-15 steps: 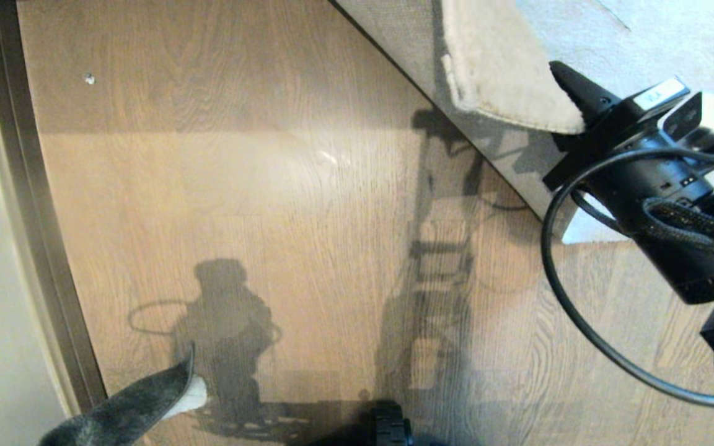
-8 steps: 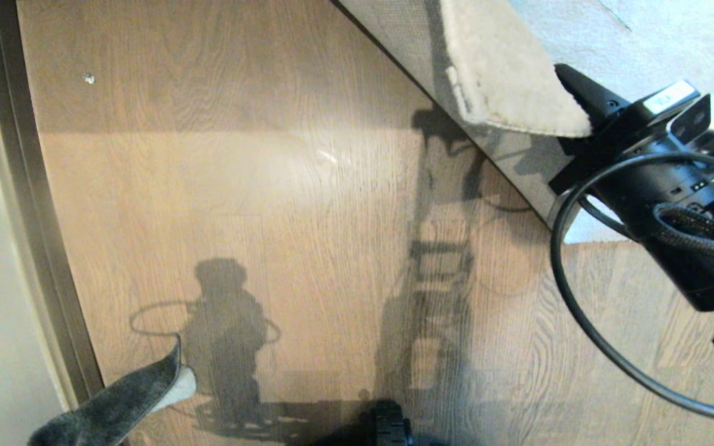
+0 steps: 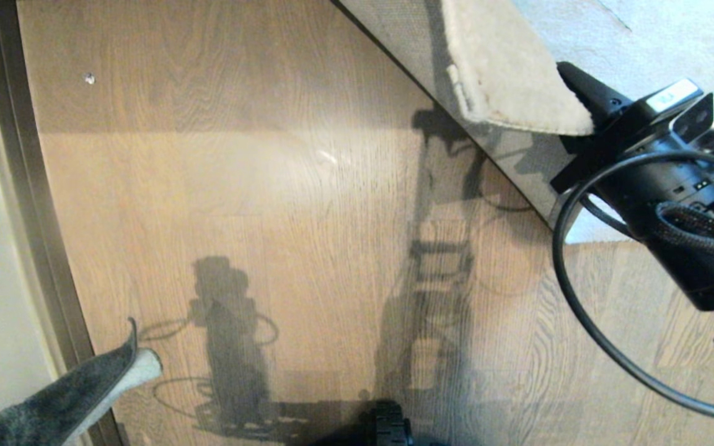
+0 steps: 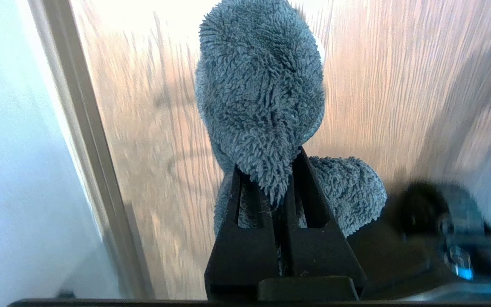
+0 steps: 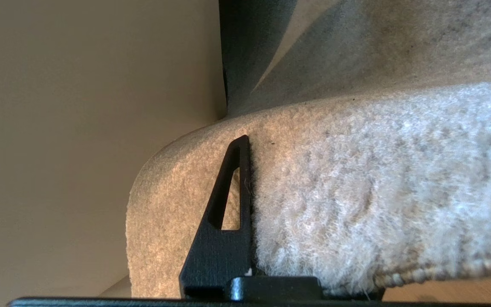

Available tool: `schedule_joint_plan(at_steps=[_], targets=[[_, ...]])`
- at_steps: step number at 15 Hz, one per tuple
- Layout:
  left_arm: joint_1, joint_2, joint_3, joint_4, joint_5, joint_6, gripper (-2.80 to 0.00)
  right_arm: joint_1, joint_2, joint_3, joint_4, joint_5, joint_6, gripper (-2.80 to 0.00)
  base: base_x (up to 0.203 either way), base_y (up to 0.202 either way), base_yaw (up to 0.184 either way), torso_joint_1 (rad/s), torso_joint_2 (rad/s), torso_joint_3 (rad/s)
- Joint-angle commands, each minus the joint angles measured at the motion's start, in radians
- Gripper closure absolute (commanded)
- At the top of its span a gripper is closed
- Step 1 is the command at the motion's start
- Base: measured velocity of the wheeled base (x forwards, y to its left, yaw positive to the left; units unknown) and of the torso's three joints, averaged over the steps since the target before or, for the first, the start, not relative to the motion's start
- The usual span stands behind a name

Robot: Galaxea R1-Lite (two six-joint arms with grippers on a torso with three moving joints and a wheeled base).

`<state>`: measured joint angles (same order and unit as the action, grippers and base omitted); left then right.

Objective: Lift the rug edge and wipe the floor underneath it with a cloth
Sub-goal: Wipe the floor under the carpet with a rag

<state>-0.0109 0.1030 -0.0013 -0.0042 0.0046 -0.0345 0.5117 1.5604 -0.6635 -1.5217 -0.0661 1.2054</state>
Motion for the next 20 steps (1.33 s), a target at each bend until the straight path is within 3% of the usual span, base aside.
schedule_joint_plan(at_steps=[1,20], targets=[[0.008,-0.103,0.000,0.000,0.003,-0.001,0.00,0.000,0.001,0.001,-0.044,0.000,0.008,0.00,0.000,0.000,0.000,0.000,0.00,0.000],[0.006,-0.103,0.000,0.000,0.003,-0.001,0.00,0.001,0.009,-0.002,-0.046,0.001,0.011,0.00,0.000,0.000,0.000,0.000,0.00,0.000]])
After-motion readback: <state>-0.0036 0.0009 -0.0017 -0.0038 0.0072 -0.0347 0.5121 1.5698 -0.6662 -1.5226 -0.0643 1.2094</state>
